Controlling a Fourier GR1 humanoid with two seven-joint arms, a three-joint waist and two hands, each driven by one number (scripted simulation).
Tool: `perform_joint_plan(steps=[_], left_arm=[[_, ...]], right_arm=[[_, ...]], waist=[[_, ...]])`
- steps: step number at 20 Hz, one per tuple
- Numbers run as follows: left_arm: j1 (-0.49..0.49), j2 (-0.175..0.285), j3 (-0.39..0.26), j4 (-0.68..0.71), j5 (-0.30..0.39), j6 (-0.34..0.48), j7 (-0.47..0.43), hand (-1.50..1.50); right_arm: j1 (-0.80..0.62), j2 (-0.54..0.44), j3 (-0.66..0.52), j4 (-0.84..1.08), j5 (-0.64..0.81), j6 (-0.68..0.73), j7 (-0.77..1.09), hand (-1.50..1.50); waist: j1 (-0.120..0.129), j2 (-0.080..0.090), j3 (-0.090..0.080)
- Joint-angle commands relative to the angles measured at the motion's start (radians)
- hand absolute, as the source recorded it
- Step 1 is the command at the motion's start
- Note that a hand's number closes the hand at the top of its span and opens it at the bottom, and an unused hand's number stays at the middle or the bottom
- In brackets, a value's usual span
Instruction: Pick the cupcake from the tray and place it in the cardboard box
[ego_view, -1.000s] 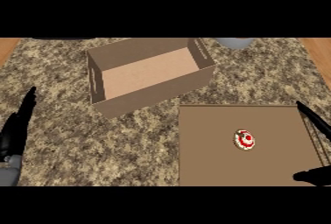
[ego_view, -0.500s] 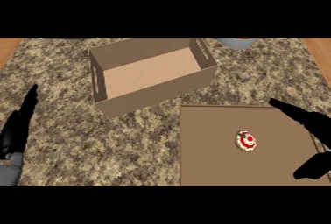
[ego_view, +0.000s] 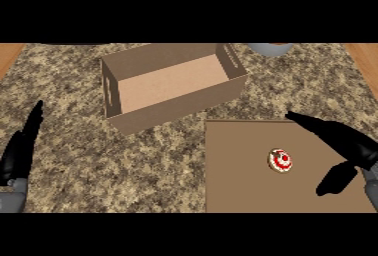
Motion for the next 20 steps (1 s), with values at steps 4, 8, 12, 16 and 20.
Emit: perform_joint_plan(steps=[4, 8, 12, 16, 20], left_arm=[[0.045, -0.002, 0.072, -0.003, -0.024, -0.063, -0.051, 0.00], [-0.056, -0.046, 0.048, 0.002, -0.060, -0.048, 0.037, 0.00], [-0.012, -0.064, 0.063, 0.007, -0.094, -0.031, 0.009, 0.00], [0.006, -0.038, 0.106, 0.002, -0.071, -0.090, -0.028, 0.00], [-0.016, -0.070, 0.094, -0.035, -0.097, -0.088, 0.035, 0.00]], right_arm=[[-0.005, 0.085, -0.040, -0.003, 0.095, 0.062, 0.008, -1.50], [0.081, 0.125, -0.022, -0.037, 0.143, 0.014, -0.024, -1.50], [0.088, 0.151, -0.066, -0.145, 0.086, 0.103, 0.008, -1.50], [0.130, 0.195, -0.052, -0.193, 0.117, 0.097, -0.013, -1.50], [0.140, 0.231, -0.061, -0.312, 0.100, 0.184, 0.076, -1.50]], waist=[[-0.001, -0.001, 0.000], [-0.008, 0.000, 0.000], [-0.008, -0.001, 0.000], [-0.006, -0.001, 0.000], [-0.008, -0.002, 0.000]])
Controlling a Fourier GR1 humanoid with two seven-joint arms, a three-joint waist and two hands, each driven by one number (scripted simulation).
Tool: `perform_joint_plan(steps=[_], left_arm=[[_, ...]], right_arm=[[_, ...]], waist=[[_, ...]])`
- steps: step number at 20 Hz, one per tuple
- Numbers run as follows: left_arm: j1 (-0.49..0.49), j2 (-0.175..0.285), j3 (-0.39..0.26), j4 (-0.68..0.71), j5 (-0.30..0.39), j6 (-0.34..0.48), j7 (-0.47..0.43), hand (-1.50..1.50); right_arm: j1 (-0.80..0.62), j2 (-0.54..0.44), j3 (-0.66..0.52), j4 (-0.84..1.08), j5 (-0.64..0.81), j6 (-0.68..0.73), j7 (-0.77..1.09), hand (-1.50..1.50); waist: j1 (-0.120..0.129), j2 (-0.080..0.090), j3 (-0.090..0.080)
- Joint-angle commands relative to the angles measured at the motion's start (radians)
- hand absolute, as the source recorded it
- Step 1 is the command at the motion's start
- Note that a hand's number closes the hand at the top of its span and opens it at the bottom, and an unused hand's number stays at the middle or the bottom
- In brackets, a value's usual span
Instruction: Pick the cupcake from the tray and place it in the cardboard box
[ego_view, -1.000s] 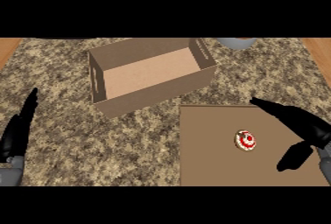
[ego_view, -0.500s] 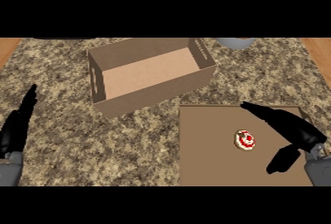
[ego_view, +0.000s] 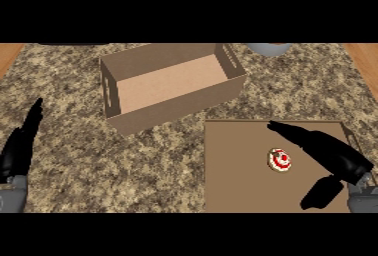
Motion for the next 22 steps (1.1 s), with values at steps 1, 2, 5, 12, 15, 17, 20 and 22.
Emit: perform_joint_plan(steps=[1, 2, 5, 12, 15, 17, 20, 22], left_arm=[[-0.010, -0.034, 0.006, 0.046, -0.039, 0.017, -0.030, 0.00], [-0.007, 0.005, 0.042, 0.011, 0.008, -0.049, -0.013, 0.00], [0.041, 0.001, 0.027, -0.069, -0.006, -0.047, 0.023, 0.00], [0.013, -0.038, 0.037, -0.010, -0.047, -0.022, -0.025, 0.00], [-0.012, -0.032, 0.055, 0.022, -0.040, -0.043, -0.011, 0.00], [-0.005, -0.058, 0.030, -0.008, -0.060, -0.012, -0.004, 0.00], [-0.043, -0.026, 0.065, 0.015, -0.037, -0.053, 0.011, 0.00], [-0.022, -0.033, 0.060, -0.010, -0.039, -0.058, 0.019, 0.00]], right_arm=[[-0.033, 0.034, -0.015, -0.046, -0.012, 0.100, 0.073, -1.50], [-0.056, 0.049, -0.002, 0.013, 0.035, 0.071, 0.053, -1.50], [-0.043, 0.041, 0.021, 0.012, 0.085, 0.082, 0.103, -1.50], [-0.015, 0.103, 0.067, 0.145, 0.207, -0.026, 0.052, -1.50], [-0.061, 0.125, 0.057, 0.131, 0.254, -0.072, 0.074, 1.50], [-0.076, 0.127, 0.067, 0.137, 0.304, -0.177, 0.035, 1.50], [-0.081, 0.156, 0.082, 0.225, 0.372, -0.279, -0.004, 1.50], [-0.076, 0.127, 0.068, 0.235, 0.400, -0.326, -0.053, 1.50]], waist=[[0.001, 0.001, 0.000], [0.003, 0.001, 0.000], [0.006, 0.000, 0.000], [0.004, 0.001, 0.000], [0.003, 0.001, 0.000], [0.005, 0.002, 0.000], [0.005, 0.002, 0.000], [0.005, 0.001, 0.000]])
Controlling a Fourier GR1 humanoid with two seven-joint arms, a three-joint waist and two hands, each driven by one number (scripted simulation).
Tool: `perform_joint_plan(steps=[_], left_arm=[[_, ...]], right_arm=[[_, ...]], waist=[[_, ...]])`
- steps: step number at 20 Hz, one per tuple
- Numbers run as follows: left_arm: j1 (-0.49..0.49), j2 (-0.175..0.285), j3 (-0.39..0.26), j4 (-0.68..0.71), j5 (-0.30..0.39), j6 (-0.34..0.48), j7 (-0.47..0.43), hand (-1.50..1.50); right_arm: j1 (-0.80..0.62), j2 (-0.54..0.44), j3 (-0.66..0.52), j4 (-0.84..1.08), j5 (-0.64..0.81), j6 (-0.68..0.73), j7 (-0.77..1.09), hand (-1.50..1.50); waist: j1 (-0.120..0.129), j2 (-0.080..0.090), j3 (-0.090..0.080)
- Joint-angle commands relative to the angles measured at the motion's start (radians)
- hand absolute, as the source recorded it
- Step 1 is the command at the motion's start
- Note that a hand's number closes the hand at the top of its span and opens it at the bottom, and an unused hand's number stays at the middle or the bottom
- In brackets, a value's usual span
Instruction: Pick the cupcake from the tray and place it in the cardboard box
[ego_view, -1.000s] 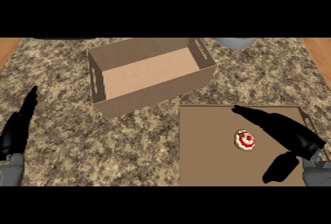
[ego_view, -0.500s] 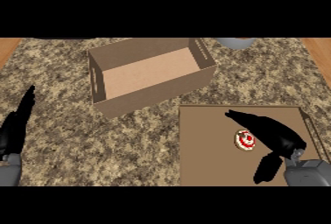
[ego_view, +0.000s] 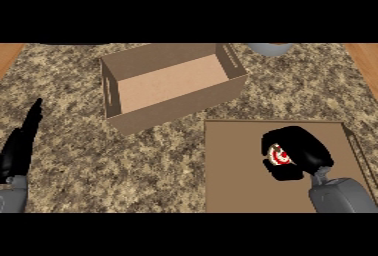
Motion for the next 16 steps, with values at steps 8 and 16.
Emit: perform_joint_plan(steps=[8, 16], left_arm=[[0.025, 0.004, 0.015, -0.031, -0.002, -0.016, 0.019, 0.00], [0.015, 0.022, 0.037, -0.024, 0.025, -0.052, 0.016, 0.00]], right_arm=[[0.042, 0.085, -0.044, -0.099, 0.197, -0.209, 0.252, 1.50], [0.028, 0.278, 0.092, -0.321, 0.495, -0.212, 0.710, 1.50]], waist=[[-0.016, -0.006, 0.000], [-0.009, -0.005, -0.001]])
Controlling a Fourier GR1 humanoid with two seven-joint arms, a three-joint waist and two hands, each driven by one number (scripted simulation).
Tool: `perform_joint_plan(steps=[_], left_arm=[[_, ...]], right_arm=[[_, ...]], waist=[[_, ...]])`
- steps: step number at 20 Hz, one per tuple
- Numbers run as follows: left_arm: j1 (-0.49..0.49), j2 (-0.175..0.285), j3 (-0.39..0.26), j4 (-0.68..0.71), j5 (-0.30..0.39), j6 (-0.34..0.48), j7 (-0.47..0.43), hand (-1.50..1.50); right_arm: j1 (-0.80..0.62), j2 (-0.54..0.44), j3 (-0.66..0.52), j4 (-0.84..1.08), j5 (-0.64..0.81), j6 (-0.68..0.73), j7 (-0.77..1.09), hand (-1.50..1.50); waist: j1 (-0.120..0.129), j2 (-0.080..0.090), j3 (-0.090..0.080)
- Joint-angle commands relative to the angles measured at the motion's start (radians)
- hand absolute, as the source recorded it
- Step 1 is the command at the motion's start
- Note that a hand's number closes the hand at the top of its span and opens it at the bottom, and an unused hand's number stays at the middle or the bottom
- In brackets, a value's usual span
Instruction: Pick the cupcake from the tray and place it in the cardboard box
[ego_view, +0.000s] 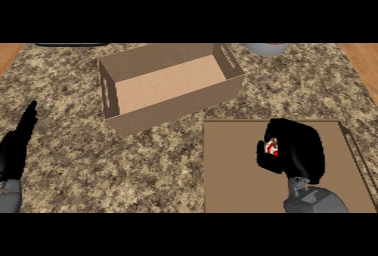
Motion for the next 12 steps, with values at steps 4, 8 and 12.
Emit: perform_joint_plan(steps=[4, 8, 12], left_arm=[[-0.025, 0.010, 0.008, -0.008, -0.008, -0.001, 0.013, 0.00], [-0.041, -0.018, -0.009, 0.054, -0.036, 0.017, -0.031, 0.00], [-0.073, -0.013, 0.006, 0.049, -0.016, -0.005, 0.013, 0.00]], right_arm=[[-0.123, 0.027, 0.104, -0.217, 0.192, 0.040, 0.137, 1.50], [-0.266, 0.096, 0.122, -0.191, 0.181, 0.094, 0.124, 1.50], [-0.406, 0.109, 0.080, -0.113, 0.043, 0.096, 0.142, 1.50]], waist=[[0.011, 0.002, 0.000], [0.012, 0.006, 0.000], [0.016, 0.007, 0.001]])
